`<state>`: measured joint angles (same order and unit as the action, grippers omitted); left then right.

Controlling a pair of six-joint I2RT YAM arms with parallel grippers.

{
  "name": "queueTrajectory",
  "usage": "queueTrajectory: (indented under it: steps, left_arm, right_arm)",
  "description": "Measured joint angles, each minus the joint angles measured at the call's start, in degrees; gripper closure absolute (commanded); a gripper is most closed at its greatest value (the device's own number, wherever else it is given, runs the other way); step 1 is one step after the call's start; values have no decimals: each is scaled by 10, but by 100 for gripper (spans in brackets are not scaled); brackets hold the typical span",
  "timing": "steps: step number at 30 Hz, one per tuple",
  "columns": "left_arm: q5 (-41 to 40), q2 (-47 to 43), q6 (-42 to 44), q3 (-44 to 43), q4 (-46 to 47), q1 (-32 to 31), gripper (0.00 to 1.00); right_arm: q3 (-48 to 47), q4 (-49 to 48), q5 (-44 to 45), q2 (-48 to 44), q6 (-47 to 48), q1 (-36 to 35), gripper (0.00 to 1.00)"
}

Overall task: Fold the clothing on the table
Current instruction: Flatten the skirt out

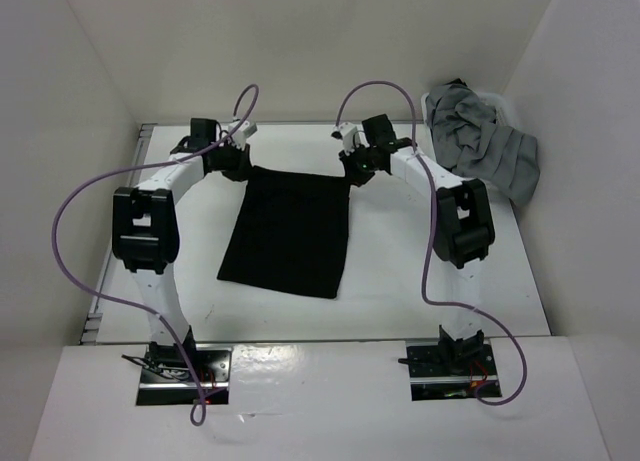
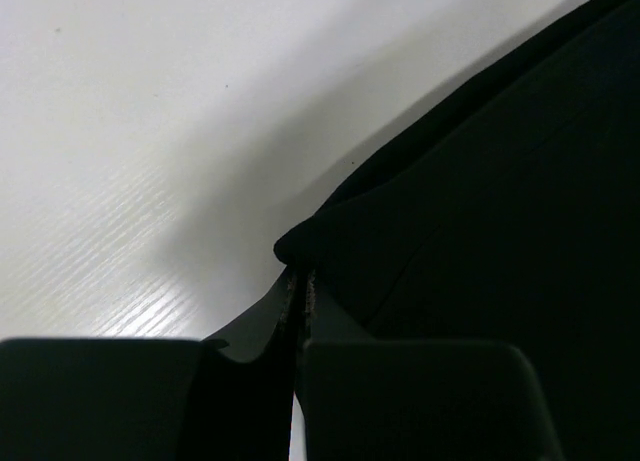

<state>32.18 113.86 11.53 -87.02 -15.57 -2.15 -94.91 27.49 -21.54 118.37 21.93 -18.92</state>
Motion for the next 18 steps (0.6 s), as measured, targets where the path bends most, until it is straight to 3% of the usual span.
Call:
queueTrajectory:
  steps: [3,5,6,7,8,11,12,13,17,18]
  left_arm:
    - [2,34,-2,-18,-3,1,100]
    - [3,49,-6,-30,-5,1,90]
    - [3,54,-10,-35,-5,1,73]
    - [3,57,-12,-37,-5,2,68]
    - [3,59,-15,-38,-5,3,62]
    - [3,59,-21,-39,-4,10,37]
    - [2,59,-25,-40,-3,14,29]
    - [1,58,-30,-41,-2,18,15]
    - [-9,38,-40,-36,-2,40,0]
    - [-15,23,-43,-29,-3,47,0]
  right_arm:
    - [-30,1,2,32,1,3,100]
    - [-52,0,7,53,1,4,89]
    - [-63,1,11,61,0,4,82]
    - [-73,1,15,70,-2,4,77]
    - [-83,0,21,78,-5,4,62]
    - [-110,-1,44,94,-26,7,40]
    - [-115,-3,52,95,-37,7,38]
    - [-118,-6,63,96,-45,8,35]
    - [-132,-10,91,91,-82,10,32]
    - [-132,-7,94,87,-90,10,29]
